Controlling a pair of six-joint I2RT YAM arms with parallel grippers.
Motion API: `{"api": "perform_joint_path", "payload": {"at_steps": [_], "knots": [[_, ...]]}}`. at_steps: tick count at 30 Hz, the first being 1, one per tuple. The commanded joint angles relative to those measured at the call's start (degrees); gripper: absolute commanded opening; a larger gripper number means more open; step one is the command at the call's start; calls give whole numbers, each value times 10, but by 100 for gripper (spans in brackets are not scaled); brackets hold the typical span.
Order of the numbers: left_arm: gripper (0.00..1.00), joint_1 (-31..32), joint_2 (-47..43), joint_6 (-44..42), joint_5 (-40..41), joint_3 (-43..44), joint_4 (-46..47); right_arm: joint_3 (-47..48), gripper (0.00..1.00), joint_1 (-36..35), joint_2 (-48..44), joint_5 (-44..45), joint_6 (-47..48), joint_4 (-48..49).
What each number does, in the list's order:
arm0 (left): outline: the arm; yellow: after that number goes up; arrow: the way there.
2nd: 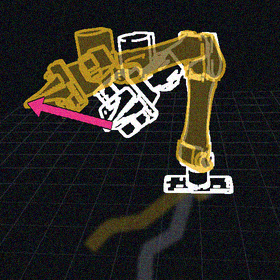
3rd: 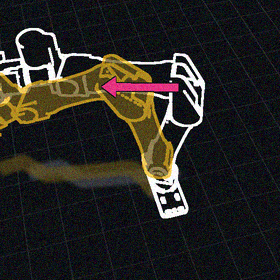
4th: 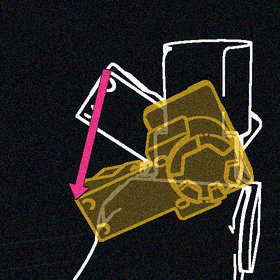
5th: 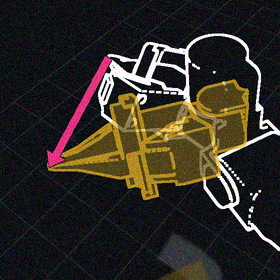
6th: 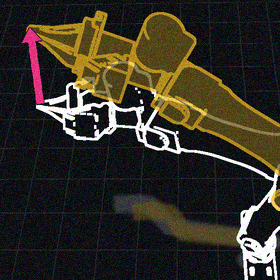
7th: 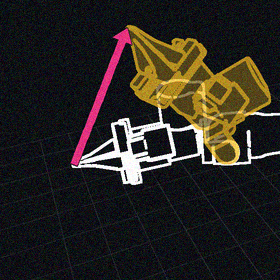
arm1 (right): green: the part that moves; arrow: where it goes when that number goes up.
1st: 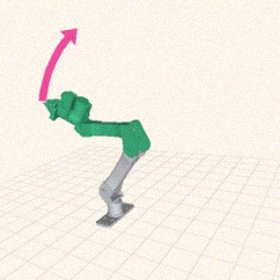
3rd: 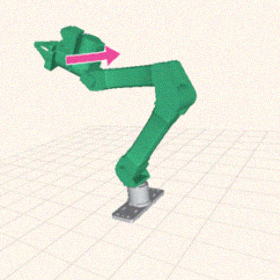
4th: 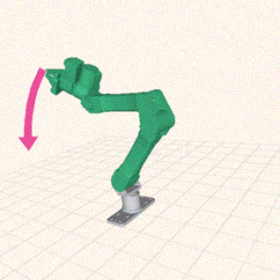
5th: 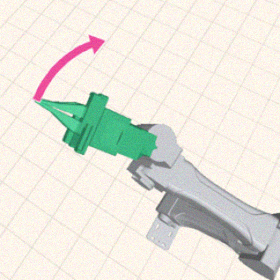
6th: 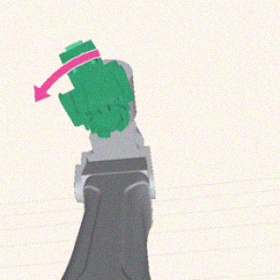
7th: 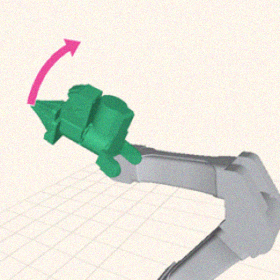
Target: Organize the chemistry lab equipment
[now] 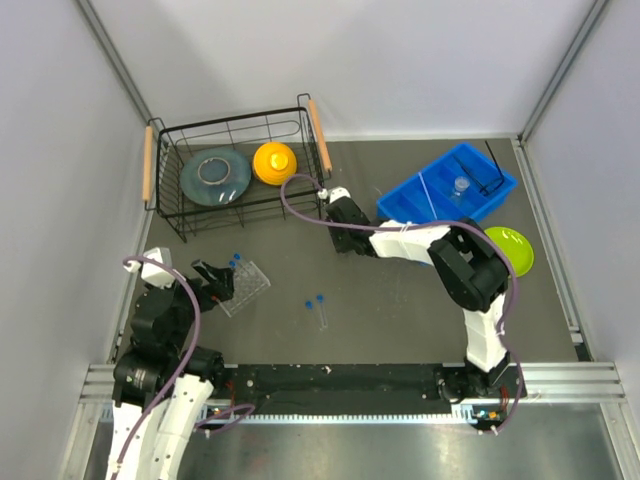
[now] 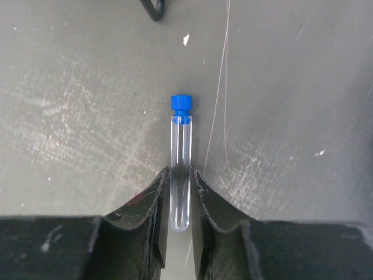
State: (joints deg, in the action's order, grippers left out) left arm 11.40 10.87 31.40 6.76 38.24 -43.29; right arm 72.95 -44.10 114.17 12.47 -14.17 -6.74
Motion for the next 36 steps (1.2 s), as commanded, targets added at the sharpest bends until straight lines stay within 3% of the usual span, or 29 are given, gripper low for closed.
{"api": "perform_joint_path", "payload": {"at_steps": [1, 7, 11, 13, 15, 17, 25, 32, 36], "knots": [[99, -2, -4, 19, -37, -13, 41, -51, 16, -5, -35, -22, -2, -9], [99, -2, -23, 115, -134, -66, 101, -113, 13, -5, -97, -87, 1, 22], [99, -2, -19, 200, -245, -136, 210, -151, 13, -6, -148, -123, 15, 50], [99, -2, -3, 264, -315, -190, 309, -169, 13, -6, -181, -157, 26, 62], [99, -1, 14, 303, -349, -221, 395, -188, 12, -5, -206, -177, 34, 81], [99, -1, 48, 329, -380, -240, 425, -215, 12, -6, -242, -215, 41, 103], [99, 20, 220, 337, -418, -201, 446, -225, 12, -6, -280, -411, 93, 101], [97, 97, 300, 332, -351, -179, 455, -221, 13, -10, -307, -496, 105, 87], [91, 125, 333, 343, -340, -181, 484, -220, 13, -20, -315, -525, 122, 79]]}}
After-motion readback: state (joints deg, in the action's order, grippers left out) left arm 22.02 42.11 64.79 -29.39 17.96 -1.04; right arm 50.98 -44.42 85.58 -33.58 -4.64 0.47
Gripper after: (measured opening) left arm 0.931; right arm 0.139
